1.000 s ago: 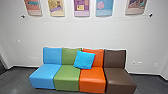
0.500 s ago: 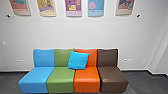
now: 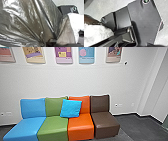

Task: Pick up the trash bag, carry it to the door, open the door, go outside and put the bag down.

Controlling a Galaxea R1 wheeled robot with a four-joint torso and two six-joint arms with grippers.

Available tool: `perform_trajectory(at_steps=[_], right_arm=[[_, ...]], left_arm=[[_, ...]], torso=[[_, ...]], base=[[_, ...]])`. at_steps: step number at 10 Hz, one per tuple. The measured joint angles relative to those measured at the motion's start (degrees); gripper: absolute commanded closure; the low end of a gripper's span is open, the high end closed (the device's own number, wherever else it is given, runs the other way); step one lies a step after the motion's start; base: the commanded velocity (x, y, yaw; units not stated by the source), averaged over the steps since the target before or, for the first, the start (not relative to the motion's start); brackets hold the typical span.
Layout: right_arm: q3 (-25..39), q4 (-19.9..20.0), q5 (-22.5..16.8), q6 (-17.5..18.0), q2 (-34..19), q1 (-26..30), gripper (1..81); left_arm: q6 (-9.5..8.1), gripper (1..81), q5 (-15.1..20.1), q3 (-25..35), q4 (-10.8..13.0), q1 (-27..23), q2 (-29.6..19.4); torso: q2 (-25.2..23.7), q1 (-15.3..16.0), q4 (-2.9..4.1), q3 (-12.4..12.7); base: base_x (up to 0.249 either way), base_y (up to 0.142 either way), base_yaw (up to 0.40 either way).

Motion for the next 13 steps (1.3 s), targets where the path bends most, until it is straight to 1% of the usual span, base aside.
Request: perform_trajectory(at_steps=[13], right_arm=[[-0.11, -0.88, -0.11, 0.0, 1.05, -0.2, 1.0]], left_arm=[[0.0, 81.1, -0.2, -0.02, -0.02, 0.51, 0.13]], torso=[[0.0, 0.0, 0.0, 0.0]], base=[[0.0, 0.0, -0.258]])
